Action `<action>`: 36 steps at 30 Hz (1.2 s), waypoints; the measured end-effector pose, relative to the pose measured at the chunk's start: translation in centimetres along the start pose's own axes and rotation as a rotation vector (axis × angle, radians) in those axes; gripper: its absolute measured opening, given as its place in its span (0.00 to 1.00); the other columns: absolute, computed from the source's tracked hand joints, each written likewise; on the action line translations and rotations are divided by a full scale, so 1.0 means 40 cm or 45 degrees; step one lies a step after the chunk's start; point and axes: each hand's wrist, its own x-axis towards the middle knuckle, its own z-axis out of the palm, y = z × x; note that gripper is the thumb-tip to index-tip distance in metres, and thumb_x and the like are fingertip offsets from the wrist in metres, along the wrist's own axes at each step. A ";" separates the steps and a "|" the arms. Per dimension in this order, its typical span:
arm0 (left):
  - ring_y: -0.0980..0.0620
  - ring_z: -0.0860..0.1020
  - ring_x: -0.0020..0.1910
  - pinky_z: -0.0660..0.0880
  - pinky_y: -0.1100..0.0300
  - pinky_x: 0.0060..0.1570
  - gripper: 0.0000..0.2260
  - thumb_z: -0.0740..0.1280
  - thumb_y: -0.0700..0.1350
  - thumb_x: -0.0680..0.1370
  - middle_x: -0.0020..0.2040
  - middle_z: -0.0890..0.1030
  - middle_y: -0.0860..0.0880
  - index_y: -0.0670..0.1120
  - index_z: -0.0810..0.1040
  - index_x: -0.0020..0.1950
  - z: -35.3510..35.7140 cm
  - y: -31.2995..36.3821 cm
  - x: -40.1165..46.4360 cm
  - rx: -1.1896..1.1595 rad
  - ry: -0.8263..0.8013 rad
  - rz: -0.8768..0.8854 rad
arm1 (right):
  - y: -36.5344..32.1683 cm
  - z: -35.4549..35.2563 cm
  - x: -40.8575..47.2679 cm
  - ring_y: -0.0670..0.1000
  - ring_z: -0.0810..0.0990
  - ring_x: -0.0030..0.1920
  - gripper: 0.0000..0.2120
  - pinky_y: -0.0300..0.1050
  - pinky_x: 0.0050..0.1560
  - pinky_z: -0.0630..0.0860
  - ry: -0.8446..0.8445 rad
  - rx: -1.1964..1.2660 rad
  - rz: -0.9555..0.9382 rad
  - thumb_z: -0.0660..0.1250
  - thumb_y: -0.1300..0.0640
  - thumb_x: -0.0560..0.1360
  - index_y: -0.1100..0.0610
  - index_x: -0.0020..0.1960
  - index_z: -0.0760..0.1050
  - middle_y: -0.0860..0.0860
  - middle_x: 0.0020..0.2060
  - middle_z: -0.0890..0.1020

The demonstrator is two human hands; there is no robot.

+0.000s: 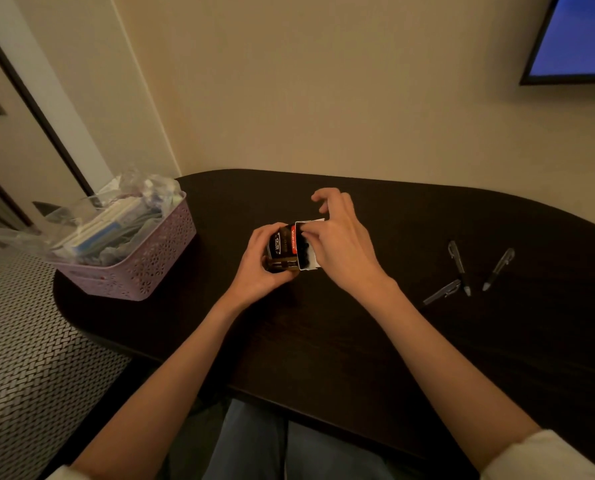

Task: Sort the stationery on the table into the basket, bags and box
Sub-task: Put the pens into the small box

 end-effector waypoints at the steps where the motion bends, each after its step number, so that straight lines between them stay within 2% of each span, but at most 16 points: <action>1: 0.67 0.65 0.65 0.66 0.73 0.58 0.34 0.77 0.41 0.69 0.67 0.66 0.53 0.52 0.65 0.71 0.001 0.000 0.000 0.009 -0.001 0.003 | 0.000 -0.001 0.001 0.47 0.66 0.64 0.08 0.34 0.47 0.67 -0.019 -0.010 -0.004 0.66 0.56 0.77 0.56 0.53 0.82 0.52 0.69 0.63; 5: 0.67 0.65 0.65 0.66 0.72 0.56 0.34 0.77 0.40 0.69 0.68 0.66 0.53 0.52 0.65 0.71 0.000 0.000 0.001 -0.003 -0.006 -0.005 | 0.006 -0.005 -0.002 0.47 0.66 0.63 0.09 0.36 0.49 0.70 -0.034 0.036 -0.024 0.66 0.57 0.77 0.56 0.55 0.81 0.52 0.69 0.63; 9: 0.69 0.64 0.64 0.65 0.71 0.58 0.34 0.77 0.40 0.69 0.68 0.66 0.53 0.52 0.65 0.71 -0.001 -0.001 0.000 0.006 -0.007 0.004 | 0.034 -0.028 -0.032 0.42 0.69 0.54 0.09 0.35 0.46 0.72 0.168 0.226 -0.020 0.67 0.56 0.76 0.55 0.54 0.81 0.51 0.62 0.69; 12: 0.71 0.63 0.64 0.65 0.70 0.59 0.34 0.77 0.41 0.69 0.68 0.65 0.53 0.51 0.65 0.72 0.002 0.002 -0.002 0.039 -0.014 0.008 | 0.081 -0.048 -0.068 0.43 0.72 0.49 0.08 0.36 0.47 0.73 0.261 0.294 0.122 0.67 0.57 0.76 0.55 0.53 0.80 0.50 0.57 0.72; 14: 0.70 0.64 0.64 0.65 0.69 0.60 0.34 0.76 0.41 0.69 0.68 0.64 0.54 0.51 0.66 0.71 0.006 0.008 -0.004 0.052 -0.029 0.014 | 0.124 -0.066 -0.093 0.44 0.74 0.51 0.07 0.38 0.52 0.75 0.133 0.204 0.242 0.66 0.58 0.76 0.54 0.54 0.80 0.49 0.56 0.72; 18: 0.64 0.65 0.65 0.65 0.64 0.63 0.33 0.76 0.41 0.69 0.67 0.64 0.55 0.52 0.66 0.70 0.010 0.015 -0.005 0.037 -0.013 0.000 | 0.182 -0.105 -0.135 0.51 0.69 0.66 0.13 0.44 0.61 0.70 -0.525 -0.027 0.383 0.66 0.65 0.75 0.51 0.55 0.78 0.51 0.63 0.71; 20: 0.59 0.65 0.67 0.65 0.60 0.64 0.34 0.76 0.40 0.69 0.68 0.64 0.54 0.52 0.66 0.71 0.011 0.015 -0.004 0.029 -0.001 -0.023 | 0.188 -0.116 -0.147 0.53 0.66 0.68 0.16 0.47 0.62 0.70 -0.777 -0.099 0.478 0.66 0.67 0.73 0.52 0.58 0.76 0.53 0.65 0.69; 22: 0.57 0.64 0.67 0.65 0.61 0.64 0.34 0.76 0.40 0.69 0.69 0.64 0.53 0.51 0.66 0.71 0.012 0.016 -0.004 0.022 0.002 -0.036 | 0.189 -0.116 -0.153 0.55 0.66 0.67 0.18 0.49 0.64 0.71 -0.933 -0.186 0.547 0.67 0.67 0.73 0.54 0.60 0.74 0.54 0.65 0.69; 25: 0.58 0.64 0.67 0.64 0.68 0.60 0.34 0.76 0.39 0.69 0.67 0.64 0.55 0.52 0.66 0.71 0.013 0.020 -0.006 0.021 0.011 -0.038 | 0.195 -0.104 -0.156 0.57 0.67 0.65 0.17 0.51 0.64 0.71 -1.012 -0.319 0.556 0.68 0.64 0.73 0.56 0.61 0.73 0.56 0.64 0.70; 31: 0.58 0.63 0.67 0.63 0.72 0.57 0.35 0.76 0.39 0.69 0.70 0.63 0.53 0.53 0.64 0.71 0.002 0.022 -0.009 -0.010 0.022 -0.079 | 0.216 -0.076 -0.130 0.56 0.71 0.61 0.14 0.51 0.62 0.72 -1.032 -0.365 0.519 0.71 0.59 0.72 0.55 0.56 0.73 0.55 0.59 0.73; 34: 0.59 0.63 0.67 0.63 0.75 0.54 0.35 0.76 0.39 0.70 0.70 0.63 0.53 0.53 0.64 0.71 -0.007 0.025 -0.014 -0.020 0.036 -0.094 | 0.221 -0.067 -0.103 0.52 0.75 0.55 0.09 0.50 0.59 0.74 -1.056 -0.181 0.494 0.67 0.61 0.75 0.53 0.53 0.73 0.53 0.55 0.76; 36: 0.59 0.62 0.68 0.63 0.71 0.58 0.35 0.76 0.39 0.70 0.70 0.63 0.54 0.54 0.64 0.71 -0.010 0.024 -0.018 -0.044 0.043 -0.097 | 0.213 -0.057 -0.088 0.49 0.77 0.50 0.09 0.49 0.54 0.78 -0.920 0.061 0.472 0.64 0.61 0.77 0.51 0.53 0.69 0.51 0.52 0.77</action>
